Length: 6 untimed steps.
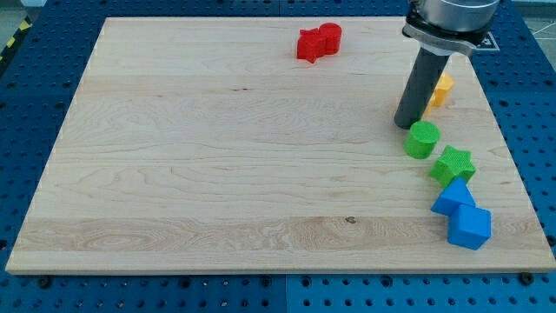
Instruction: Point at green star
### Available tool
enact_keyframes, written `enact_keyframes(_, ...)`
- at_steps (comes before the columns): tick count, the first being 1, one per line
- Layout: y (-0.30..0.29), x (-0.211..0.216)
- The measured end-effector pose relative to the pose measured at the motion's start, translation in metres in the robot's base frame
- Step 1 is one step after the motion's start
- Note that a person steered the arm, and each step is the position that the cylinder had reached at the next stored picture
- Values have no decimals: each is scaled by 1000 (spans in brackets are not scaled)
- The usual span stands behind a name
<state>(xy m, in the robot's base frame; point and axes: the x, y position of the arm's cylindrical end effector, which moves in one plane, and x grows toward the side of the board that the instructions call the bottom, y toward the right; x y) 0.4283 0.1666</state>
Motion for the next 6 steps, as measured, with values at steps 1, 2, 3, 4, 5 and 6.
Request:
enact_keyframes(1,31,0)
enact_keyframes(2,93,0)
enact_keyframes(3,115,10)
enact_keyframes(4,101,56)
enact_keyframes(5,85,70)
enact_keyframes(6,74,70)
